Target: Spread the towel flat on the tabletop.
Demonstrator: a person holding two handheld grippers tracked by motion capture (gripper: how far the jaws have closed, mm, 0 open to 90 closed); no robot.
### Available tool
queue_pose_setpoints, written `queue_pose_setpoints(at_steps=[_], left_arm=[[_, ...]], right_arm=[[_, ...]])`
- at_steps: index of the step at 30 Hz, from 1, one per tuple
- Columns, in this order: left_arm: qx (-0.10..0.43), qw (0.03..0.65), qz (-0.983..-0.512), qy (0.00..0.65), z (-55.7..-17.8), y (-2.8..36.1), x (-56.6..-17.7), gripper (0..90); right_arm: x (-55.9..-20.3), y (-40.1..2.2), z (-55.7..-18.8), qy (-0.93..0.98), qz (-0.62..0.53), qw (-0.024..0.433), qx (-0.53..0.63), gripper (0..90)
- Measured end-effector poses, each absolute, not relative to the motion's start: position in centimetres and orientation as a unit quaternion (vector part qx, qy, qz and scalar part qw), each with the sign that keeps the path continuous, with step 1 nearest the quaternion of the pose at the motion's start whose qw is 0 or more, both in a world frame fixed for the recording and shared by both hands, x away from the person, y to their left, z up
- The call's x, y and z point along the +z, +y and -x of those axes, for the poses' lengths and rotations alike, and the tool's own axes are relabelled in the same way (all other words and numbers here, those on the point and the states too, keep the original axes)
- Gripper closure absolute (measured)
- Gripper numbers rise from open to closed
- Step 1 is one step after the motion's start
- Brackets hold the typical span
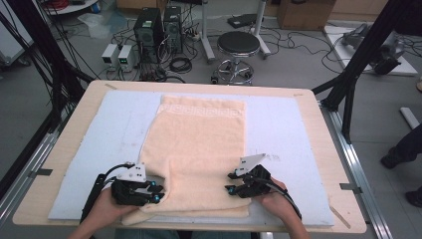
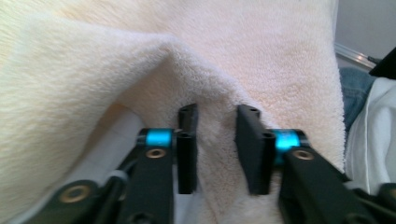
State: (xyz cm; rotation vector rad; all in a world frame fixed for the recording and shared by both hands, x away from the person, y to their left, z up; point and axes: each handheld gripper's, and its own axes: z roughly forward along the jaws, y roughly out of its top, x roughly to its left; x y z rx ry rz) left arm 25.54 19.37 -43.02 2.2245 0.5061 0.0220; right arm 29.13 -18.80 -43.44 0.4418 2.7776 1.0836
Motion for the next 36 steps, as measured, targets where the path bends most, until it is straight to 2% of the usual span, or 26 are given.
queue_pose_setpoints(at_steps=[4,8,16,18,19,21,23,27,29,31,32,33,36], left_arm=[[0.022,0.418,-0.884,0.208,-25.4,20.0,-42.7,85.6],[0.04,0.433,-0.874,0.217,-24.8,21.5,-41.7,86.4],[0.088,0.465,-0.844,0.254,-23.0,27.2,-39.1,86.6],[0.095,0.469,-0.842,0.25,-22.5,27.9,-38.7,89.5],[0.085,0.475,-0.84,0.248,-22.4,28.2,-38.7,88.9],[0.087,0.468,-0.842,0.254,-22.5,28.2,-39.0,80.7],[0.082,0.459,-0.845,0.262,-23.0,27.8,-39.6,78.3],[0.084,0.441,-0.848,0.282,-24.8,26.5,-40.8,75.6],[0.063,0.439,-0.85,0.284,-25.7,25.8,-41.3,72.2],[0.023,0.429,-0.855,0.29,-26.3,24.8,-41.9,67.1],[0.019,0.417,-0.862,0.288,-26.5,24.3,-42.1,65.6],[0.026,0.409,-0.868,0.282,-26.4,23.8,-42.3,66.9],[0.053,0.404,-0.872,0.271,-26.2,23.0,-42.2,82.8]], right_arm=[[-43.5,-18.8,-29.1,0.919,-0.151,0.06,0.359,56.5],[-43.6,-18.9,-29.2,0.918,-0.153,0.057,0.361,57.1],[-43.6,-18.9,-29.3,0.918,-0.156,0.057,0.361,57.4],[-43.6,-18.9,-29.3,0.917,-0.155,0.056,0.362,57.5],[-43.6,-18.9,-29.3,0.917,-0.157,0.055,0.363,57.5],[-43.6,-18.9,-29.3,0.917,-0.155,0.056,0.363,57.6],[-43.6,-18.9,-29.3,0.917,-0.155,0.057,0.362,58.3],[-43.5,-19.3,-29.0,0.919,-0.15,0.052,0.361,69.5],[-43.5,-19.6,-28.7,0.919,-0.151,0.051,0.359,76.1],[-43.6,-19.8,-28.5,0.917,-0.152,0.051,0.365,78.8],[-43.6,-19.9,-28.5,0.917,-0.151,0.051,0.365,79.0],[-43.6,-19.9,-28.6,0.917,-0.151,0.047,0.366,79.0],[-43.6,-19.9,-28.7,0.916,-0.15,0.046,0.369,79.0]])
